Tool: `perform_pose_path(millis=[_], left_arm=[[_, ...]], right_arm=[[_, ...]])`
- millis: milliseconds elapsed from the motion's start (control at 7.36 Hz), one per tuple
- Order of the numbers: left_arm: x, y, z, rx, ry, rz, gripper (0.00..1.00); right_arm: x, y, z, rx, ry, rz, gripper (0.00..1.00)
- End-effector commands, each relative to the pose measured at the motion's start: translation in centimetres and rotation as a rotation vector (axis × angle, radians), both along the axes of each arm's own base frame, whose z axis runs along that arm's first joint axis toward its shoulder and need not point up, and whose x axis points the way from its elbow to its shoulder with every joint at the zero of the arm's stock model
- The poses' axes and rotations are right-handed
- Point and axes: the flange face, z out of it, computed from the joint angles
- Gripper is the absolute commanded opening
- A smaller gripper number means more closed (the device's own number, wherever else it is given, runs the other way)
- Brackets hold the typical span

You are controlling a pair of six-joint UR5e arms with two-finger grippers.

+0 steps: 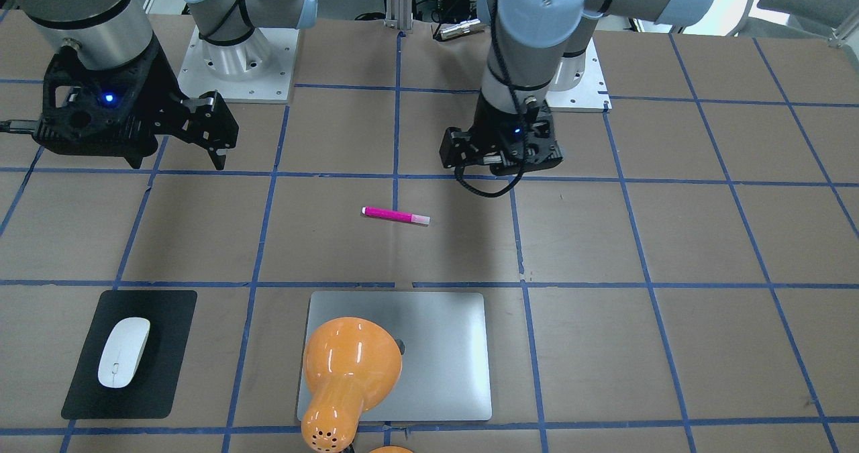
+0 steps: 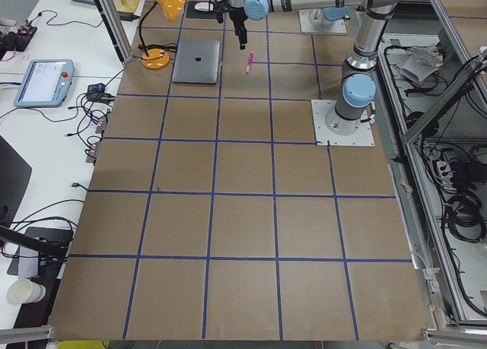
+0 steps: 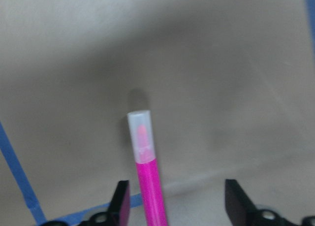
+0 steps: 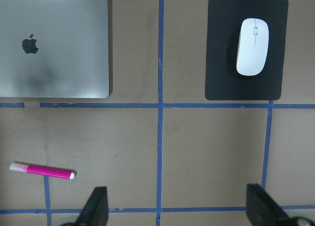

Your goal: Place pen and mouse around notebook

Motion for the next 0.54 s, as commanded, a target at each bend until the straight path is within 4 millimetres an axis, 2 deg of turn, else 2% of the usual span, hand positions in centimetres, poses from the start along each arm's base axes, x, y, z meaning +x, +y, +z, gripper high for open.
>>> perform_pose_path(millis=[0, 272, 407], left_arm=[[6.0, 0.5, 4.6, -0.034, 0.012, -0.135, 1.0], [8.4, 0.9, 7.3, -0.015, 0.012, -0.159, 1.0], [8.7, 0.3, 8.1, -0.027, 0.011, -0.15, 1.0]], right_arm=[[0.4, -0.2, 0.0, -0.018, -0.046, -0.005, 1.0], [0.4, -0.5, 0.0, -0.04, -0.033, -0.005, 1.0], [0.3, -0.5, 0.1, -0.045, -0.036, -0.007, 1.0]])
